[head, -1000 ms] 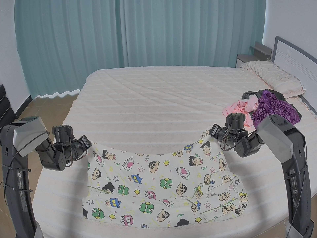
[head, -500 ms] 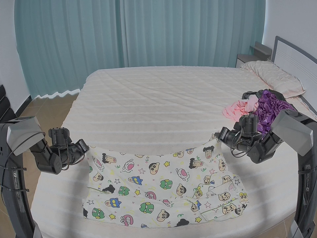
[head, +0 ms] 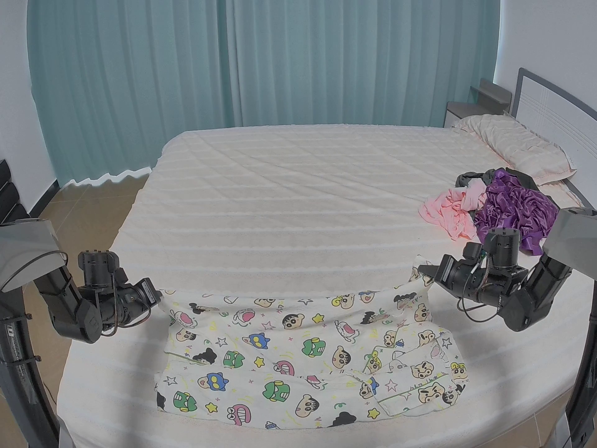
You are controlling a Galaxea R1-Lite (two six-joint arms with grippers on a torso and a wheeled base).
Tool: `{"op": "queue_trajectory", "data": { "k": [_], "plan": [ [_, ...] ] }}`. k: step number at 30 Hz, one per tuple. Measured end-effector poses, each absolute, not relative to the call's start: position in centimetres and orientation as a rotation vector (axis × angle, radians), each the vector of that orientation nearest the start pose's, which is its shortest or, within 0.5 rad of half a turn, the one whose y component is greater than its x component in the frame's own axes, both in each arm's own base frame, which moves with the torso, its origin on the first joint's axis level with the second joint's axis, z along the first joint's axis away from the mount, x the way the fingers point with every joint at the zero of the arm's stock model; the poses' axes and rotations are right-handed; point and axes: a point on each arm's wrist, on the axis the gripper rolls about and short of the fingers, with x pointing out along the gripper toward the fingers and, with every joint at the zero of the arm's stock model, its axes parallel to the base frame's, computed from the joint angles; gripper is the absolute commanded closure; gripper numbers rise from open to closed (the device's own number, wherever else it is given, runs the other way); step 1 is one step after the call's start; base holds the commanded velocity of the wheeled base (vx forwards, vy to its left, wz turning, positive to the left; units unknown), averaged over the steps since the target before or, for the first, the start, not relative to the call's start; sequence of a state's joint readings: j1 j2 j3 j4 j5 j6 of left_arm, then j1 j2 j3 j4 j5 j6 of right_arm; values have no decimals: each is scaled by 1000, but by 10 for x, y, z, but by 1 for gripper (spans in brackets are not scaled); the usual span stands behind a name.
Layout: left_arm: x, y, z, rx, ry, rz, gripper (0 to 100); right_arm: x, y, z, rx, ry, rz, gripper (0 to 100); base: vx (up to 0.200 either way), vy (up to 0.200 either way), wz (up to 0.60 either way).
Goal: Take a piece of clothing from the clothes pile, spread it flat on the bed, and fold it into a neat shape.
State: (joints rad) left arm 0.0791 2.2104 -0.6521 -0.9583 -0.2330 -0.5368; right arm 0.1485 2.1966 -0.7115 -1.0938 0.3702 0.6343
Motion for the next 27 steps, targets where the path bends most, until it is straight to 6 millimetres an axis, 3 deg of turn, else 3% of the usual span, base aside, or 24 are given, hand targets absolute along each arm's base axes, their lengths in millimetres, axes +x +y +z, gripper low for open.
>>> {"op": "queue_trajectory", "data": {
  "k": [6,13,27],
  "plan": [
    [320,20,4,-519,643,-19,100,323,54,28,587,578,411,100,0,0,0],
    [296,18,-15,-425,679,-44,100,297,50,13,481,627,440,100,0,0,0],
    [253,13,-49,-279,800,-92,100,271,44,-13,351,735,444,100,0,0,0]
  ]
}}
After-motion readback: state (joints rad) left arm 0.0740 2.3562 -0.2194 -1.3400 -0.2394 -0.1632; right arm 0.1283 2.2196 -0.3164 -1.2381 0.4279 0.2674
